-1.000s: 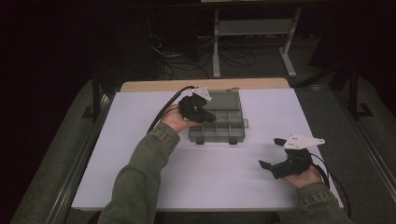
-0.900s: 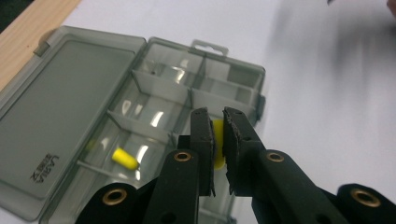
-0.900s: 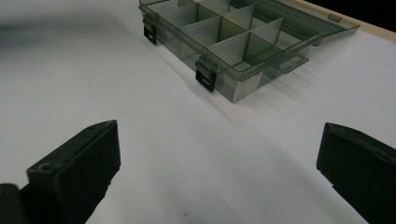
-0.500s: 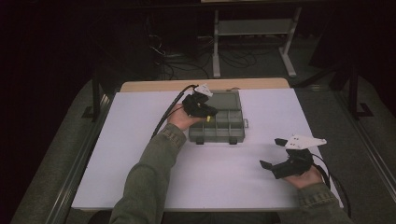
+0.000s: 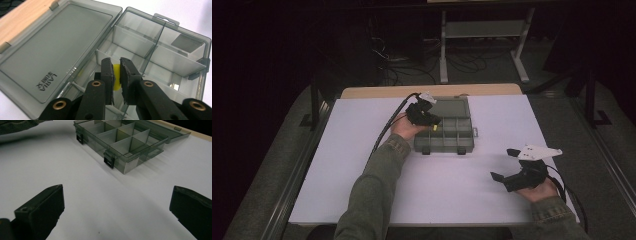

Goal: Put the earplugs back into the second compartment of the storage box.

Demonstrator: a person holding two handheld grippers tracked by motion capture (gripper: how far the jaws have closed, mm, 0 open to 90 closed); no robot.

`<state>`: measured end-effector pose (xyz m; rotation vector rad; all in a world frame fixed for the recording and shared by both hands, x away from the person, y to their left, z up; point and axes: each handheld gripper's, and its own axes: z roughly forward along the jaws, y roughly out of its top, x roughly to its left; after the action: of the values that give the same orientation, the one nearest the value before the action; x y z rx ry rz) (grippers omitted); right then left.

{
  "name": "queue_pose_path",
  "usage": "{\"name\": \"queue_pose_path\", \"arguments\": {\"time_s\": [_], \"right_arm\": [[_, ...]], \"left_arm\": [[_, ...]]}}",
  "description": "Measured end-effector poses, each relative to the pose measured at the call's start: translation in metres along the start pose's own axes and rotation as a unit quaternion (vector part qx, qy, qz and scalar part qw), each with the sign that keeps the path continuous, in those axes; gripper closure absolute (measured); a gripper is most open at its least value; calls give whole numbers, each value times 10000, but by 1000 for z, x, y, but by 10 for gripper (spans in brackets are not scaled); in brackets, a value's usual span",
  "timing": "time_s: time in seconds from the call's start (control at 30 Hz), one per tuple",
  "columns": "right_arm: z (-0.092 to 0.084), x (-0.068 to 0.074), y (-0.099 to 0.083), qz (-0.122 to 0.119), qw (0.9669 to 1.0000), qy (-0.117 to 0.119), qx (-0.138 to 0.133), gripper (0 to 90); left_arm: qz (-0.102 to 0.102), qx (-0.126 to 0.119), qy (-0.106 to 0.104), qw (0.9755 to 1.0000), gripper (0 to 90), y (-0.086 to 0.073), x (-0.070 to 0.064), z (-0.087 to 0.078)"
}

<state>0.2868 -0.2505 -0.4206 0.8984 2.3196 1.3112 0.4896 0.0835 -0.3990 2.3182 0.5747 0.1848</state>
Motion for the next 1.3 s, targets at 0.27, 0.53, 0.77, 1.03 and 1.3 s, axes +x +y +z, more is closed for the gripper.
{"name": "queue_pose_path", "arguments": {"time_s": [0.27,0.53,0.77,1.03,1.3], "right_arm": [[0,0,0,13,10000,7,10,0],[0,0,-1,18,10000,5,23,0],[0,0,-1,14,10000,-6,29,0],[0,0,-1,17,10000,-34,25,0],[0,1,0,11,10000,-38,25,0]], "left_arm": [[149,-16,-64,9999,552,1,-5,-3],[290,-310,-119,9990,282,4,-12,-27],[227,-544,-276,9979,66,1,-18,-49],[310,-840,-285,9956,0,-24,-32,-82],[238,-1088,-115,9937,0,-61,-42,-108]]}}
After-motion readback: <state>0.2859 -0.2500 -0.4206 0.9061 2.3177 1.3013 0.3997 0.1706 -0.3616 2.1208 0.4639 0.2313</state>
